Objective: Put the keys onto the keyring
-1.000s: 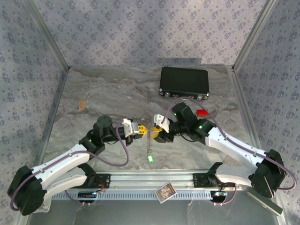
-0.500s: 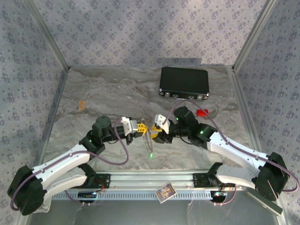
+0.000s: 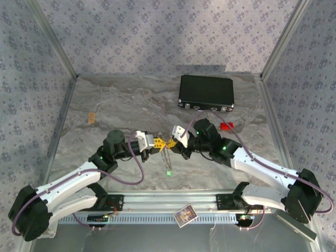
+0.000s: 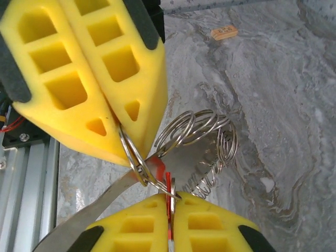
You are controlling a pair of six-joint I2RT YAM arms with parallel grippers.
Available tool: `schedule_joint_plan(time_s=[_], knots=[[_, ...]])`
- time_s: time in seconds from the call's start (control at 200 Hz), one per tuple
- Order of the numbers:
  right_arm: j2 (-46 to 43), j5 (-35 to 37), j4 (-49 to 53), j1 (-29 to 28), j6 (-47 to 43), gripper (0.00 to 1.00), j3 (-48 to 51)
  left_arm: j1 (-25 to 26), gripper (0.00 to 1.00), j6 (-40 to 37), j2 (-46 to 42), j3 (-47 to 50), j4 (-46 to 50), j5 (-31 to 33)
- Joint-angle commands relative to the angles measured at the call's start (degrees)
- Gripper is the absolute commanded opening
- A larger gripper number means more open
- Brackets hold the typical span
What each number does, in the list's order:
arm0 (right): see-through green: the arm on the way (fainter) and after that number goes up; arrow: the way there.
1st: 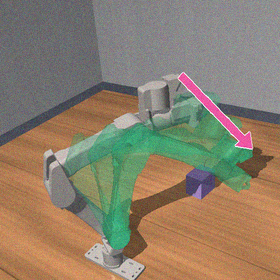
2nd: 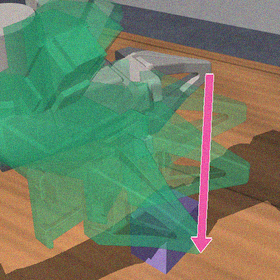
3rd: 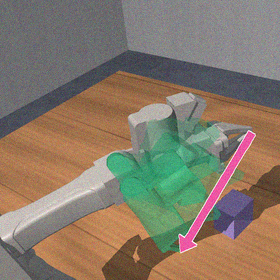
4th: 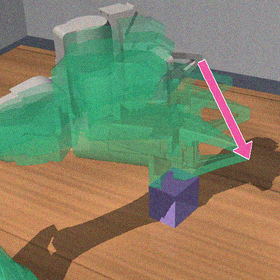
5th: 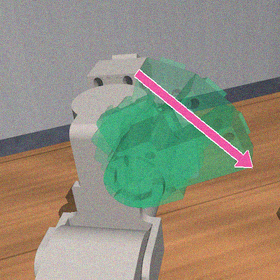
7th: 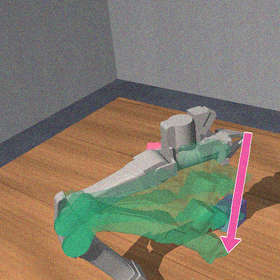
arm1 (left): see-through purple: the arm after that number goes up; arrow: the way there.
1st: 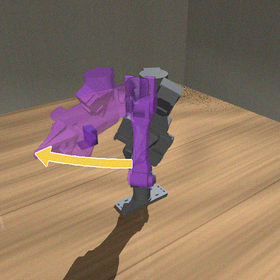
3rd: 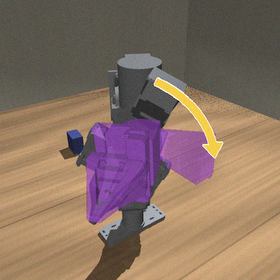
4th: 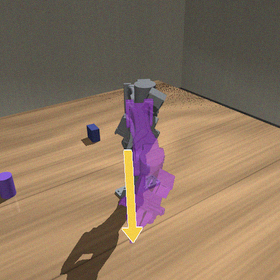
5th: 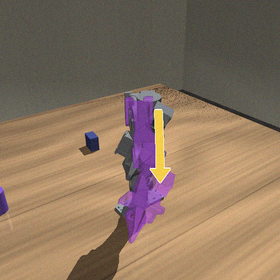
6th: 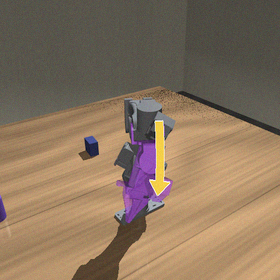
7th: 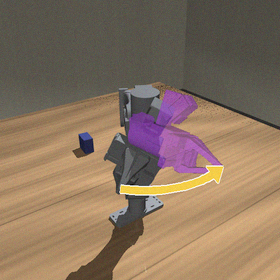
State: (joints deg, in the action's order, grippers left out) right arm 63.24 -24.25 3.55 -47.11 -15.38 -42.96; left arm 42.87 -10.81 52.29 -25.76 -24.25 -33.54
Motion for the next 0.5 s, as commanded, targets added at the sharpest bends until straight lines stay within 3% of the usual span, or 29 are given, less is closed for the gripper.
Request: schedule_joint_plan(time_s=[0.0, 0.24, 0.495], knots=[[-1.42, 1.61, 1.16, -0.17, -0.79, 0.03, -0.25, 0.35, 0.00, 0.33, -0.52, -0.16, -3.54, -0.51], [-1.53, 1.39, 4.63, -0.17, -2.37, 0.00, -2.01, 0.35, 0.00, -0.71, -0.52, -0.30, -2.42, -1.96], [4.27, -6.06, 11.34, -2.27, -4.34, 0.00, -5.56, 0.84, 0.00, -4.43, -0.43, -1.85, 1.05, -1.54]])
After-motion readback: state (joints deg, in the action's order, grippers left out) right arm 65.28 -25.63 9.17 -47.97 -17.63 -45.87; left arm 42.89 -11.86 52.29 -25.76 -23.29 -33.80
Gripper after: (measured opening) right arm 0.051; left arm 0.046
